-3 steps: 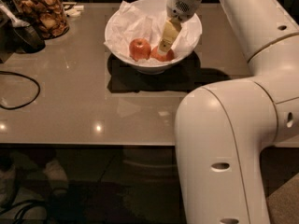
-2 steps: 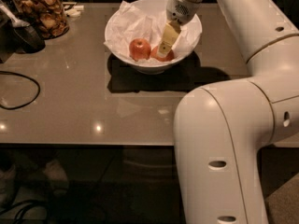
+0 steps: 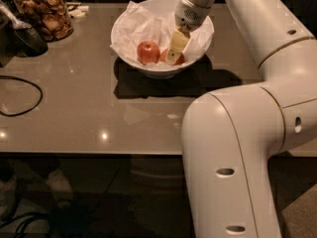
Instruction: Pick apple from white bowl
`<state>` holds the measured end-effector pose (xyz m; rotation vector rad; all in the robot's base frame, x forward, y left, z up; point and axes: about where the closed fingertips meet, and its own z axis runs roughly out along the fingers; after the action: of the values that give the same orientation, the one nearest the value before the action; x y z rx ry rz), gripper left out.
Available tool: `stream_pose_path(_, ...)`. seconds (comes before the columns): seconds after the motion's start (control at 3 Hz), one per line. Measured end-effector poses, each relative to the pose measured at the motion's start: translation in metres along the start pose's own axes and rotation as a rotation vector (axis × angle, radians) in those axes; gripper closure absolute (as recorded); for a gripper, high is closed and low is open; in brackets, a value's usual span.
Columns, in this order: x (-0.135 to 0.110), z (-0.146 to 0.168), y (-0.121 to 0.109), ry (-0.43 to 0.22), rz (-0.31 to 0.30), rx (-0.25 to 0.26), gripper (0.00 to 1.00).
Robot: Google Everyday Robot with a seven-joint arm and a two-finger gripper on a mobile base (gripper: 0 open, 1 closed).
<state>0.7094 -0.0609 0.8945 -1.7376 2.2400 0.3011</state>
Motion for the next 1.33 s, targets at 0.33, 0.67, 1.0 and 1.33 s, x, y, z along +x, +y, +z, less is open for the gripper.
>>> stream_pose_path(0.33,0.000,0.004,0.001,0.002,0.002,-0.010,0.24)
stream_pose_path(0.67,0.000,0.010,0.001,0.007,0.002,-0.022,0.24)
stream_pose_path(1.0,0.001,0.015,0.001,0.011,0.003,-0.032,0.23)
stream_pose_path(1.33,0.002,0.020,0.001,0.013,0.003,-0.043,0.23)
